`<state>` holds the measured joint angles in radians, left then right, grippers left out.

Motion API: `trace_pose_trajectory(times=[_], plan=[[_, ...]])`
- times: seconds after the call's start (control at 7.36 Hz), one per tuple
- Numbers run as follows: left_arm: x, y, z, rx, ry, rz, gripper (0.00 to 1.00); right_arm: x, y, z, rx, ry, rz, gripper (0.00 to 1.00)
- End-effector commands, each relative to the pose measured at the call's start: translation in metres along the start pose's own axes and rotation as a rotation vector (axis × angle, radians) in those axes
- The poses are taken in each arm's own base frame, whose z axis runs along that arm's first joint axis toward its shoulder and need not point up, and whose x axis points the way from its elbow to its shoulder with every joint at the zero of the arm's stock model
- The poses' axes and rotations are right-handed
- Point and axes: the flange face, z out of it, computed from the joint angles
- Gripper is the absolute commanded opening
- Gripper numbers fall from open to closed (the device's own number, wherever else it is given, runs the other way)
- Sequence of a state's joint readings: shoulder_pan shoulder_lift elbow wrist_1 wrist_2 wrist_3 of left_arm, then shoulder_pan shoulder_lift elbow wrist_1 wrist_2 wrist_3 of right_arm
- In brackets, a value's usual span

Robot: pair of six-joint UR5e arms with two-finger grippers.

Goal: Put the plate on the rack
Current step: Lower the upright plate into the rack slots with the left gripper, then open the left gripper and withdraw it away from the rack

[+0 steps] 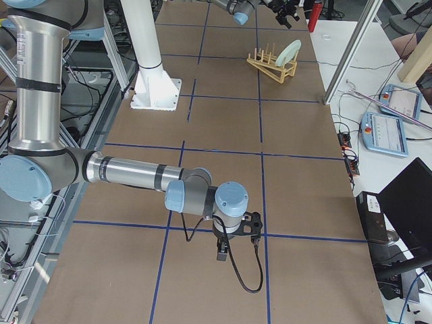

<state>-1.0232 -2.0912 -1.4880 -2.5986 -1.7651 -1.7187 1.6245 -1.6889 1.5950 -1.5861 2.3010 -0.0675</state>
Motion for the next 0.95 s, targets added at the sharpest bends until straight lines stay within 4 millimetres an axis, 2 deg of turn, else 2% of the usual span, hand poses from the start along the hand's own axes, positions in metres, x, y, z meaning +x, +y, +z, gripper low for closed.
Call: trace_pose_trajectory(times=[0.0,0.27,0.41,0.54,0.68,0.82], plan=[[-0.091,-0.047,-0.067,-0.147,-0.182,0.27,1.0,0.0,0.0,0.0,0.0,0.0,0.0,1.0],[-0.198,-0.084,-0.124,-0.227,-0.303,0.508,1.0,0.0,0.001,0.0,-0.001,0.0,0.001,1.0],[-0.25,-0.103,-0.16,-0.249,-0.373,0.614,1.0,0.0,0.0,0.0,0.0,0.0,0.0,1.0],[-0.282,-0.133,-0.189,-0.293,-0.472,0.742,1.0,0.0,0.0,0.0,-0.001,0.0,0.001,1.0],[-0.294,-0.169,-0.213,-0.354,-0.591,0.822,1.0,0.0,0.0,0.0,0.0,0.0,0.0,1.0],[-0.301,-0.208,-0.251,-0.392,-0.678,0.859,1.0,0.0,0.0,0.0,-0.001,0.0,0.001,1.0]])
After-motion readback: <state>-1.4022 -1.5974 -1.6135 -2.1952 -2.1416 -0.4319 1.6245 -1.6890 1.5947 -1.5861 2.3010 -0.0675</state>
